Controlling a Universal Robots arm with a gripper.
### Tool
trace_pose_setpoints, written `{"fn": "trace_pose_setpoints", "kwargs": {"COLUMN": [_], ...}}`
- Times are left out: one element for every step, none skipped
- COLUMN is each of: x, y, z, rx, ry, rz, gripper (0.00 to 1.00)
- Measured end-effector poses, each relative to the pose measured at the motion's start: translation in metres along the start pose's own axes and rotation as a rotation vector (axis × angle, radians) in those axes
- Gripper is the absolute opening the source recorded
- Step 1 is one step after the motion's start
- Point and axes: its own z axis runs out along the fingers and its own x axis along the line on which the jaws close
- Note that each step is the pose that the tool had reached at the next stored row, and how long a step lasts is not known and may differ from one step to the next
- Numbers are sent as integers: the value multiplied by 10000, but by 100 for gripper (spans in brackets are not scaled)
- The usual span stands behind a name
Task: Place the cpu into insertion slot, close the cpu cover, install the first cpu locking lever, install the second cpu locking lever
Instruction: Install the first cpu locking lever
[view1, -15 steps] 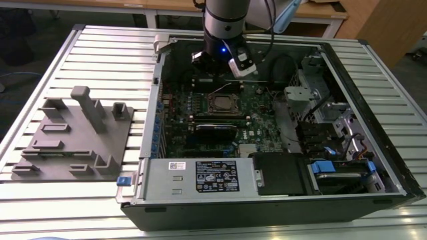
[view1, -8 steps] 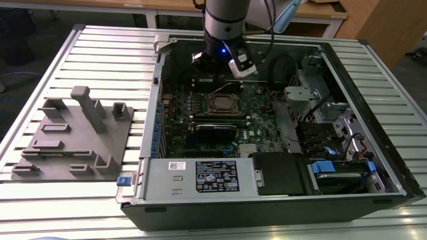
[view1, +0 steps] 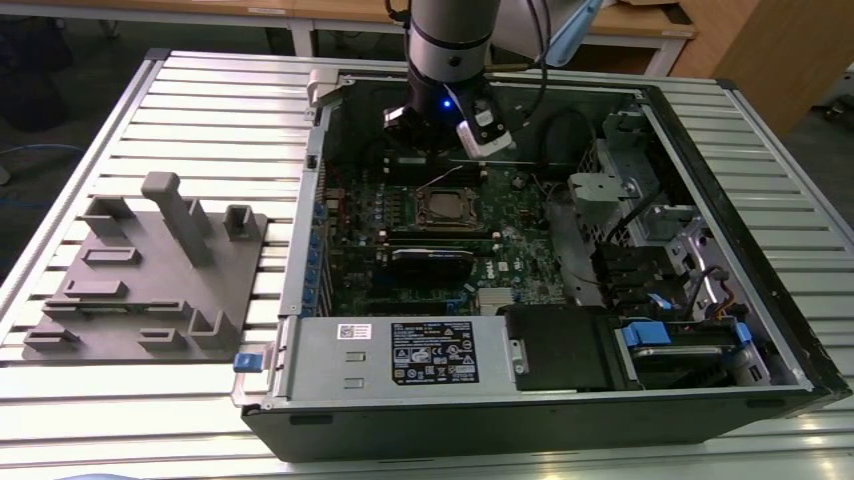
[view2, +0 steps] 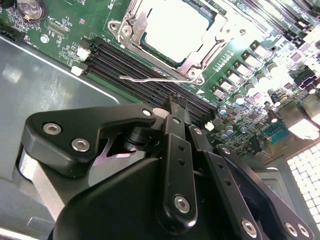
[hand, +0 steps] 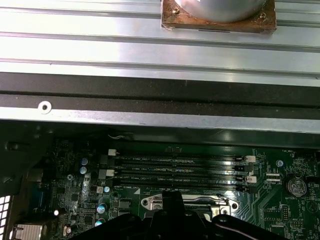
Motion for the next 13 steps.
{"fn": "trace_pose_setpoints", "kwargs": {"x": [0, 0, 0, 0, 0, 0, 0, 0, 0, 1, 1, 1, -5], "y": [0, 0, 0, 0, 0, 0, -1, -2, -5, -9, -12, -13, -14], "z": [0, 0, 0, 0, 0, 1, 4, 12, 26, 42, 55, 60, 62], "rx": [0, 0, 0, 0, 0, 0, -2, -4, -1, 1, 0, 0, 3], "ry": [0, 0, 0, 0, 0, 0, -1, -3, -6, -13, -17, -18, -18], "rz": [0, 0, 0, 0, 0, 0, 0, -1, -2, -3, -4, -4, -4], "gripper": [10, 10, 10, 10, 10, 10, 10, 10, 10, 10, 10, 10, 10]}}
